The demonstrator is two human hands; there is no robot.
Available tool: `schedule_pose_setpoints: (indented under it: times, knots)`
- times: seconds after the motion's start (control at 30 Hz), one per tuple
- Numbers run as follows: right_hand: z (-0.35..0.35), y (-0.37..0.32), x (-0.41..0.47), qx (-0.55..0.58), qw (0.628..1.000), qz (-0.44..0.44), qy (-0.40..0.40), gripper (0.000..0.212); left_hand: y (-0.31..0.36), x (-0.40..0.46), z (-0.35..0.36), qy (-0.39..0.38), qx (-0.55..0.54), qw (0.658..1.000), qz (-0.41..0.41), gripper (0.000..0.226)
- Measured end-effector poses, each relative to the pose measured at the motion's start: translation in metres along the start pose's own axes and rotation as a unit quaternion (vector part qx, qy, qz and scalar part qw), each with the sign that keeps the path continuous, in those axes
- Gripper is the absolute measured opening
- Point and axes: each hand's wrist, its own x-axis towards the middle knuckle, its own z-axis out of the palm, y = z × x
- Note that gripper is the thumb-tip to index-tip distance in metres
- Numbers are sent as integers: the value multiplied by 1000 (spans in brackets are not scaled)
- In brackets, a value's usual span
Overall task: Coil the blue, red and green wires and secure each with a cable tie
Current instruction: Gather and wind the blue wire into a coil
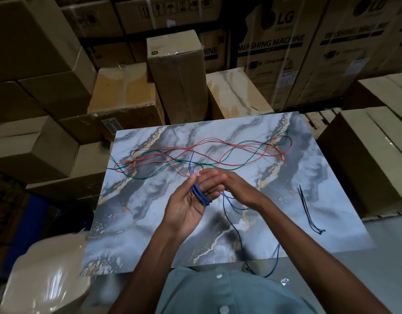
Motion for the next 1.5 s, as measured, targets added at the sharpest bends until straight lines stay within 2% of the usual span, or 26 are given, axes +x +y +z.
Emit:
schedule_pose_setpoints:
  times: [0.07, 0.13, 0.17, 0.2, 0.23, 0.3, 0.37, 0.6, 0.7, 0.9, 1.23, 1.33, 1.5]
  knots:
    - [5, 1, 1, 9, 999, -35, -34, 31, -4, 0, 3, -6, 6, 1000, -3, 51]
    - [14, 6, 0, 60, 998, 8, -29, 22, -6, 1, 4, -9, 7, 1000, -1, 51]
    - [18, 9, 0, 74, 997, 33, -17, 25, -5, 2, 5, -6, 7, 1000, 3, 51]
    - [21, 13, -1, 76, 996, 49, -10, 36, -4, 2, 4, -1, 7, 1000, 10, 51]
    - [24, 16, -3, 66, 995, 69, -21, 37, -2, 3, 2, 4, 5, 1000, 18, 52]
    - [28, 16, -9, 44, 995, 74, -49, 21, 2, 7, -4, 14, -10, 999, 36, 54]
    - [29, 12, -15, 39, 995, 67, -58, 27, 5, 12, -12, 25, -19, 998, 60, 53]
    - [22, -9, -37, -65, 994, 55, -62, 23, 16, 25, -34, 43, -31, 987, 151, 54]
    - [22, -24, -45, -104, 991, 61, -58, 19, 12, 27, -41, 57, 2, 986, 157, 54]
    - [20, -50, -49, -181, 983, 22, 2, 16, 6, 29, -39, 62, 78, 980, 172, 55]
    - [6, -94, -42, -343, 938, -47, 26, 13, 5, 28, -27, 25, 253, 954, 159, 50]
    - [1, -107, -39, -339, 939, -51, 11, 8, 9, 25, -24, 24, 290, 946, 145, 49]
    - [-1, -118, -25, -304, 949, -79, -14, 12, 18, 18, -21, 26, 342, 929, 137, 48]
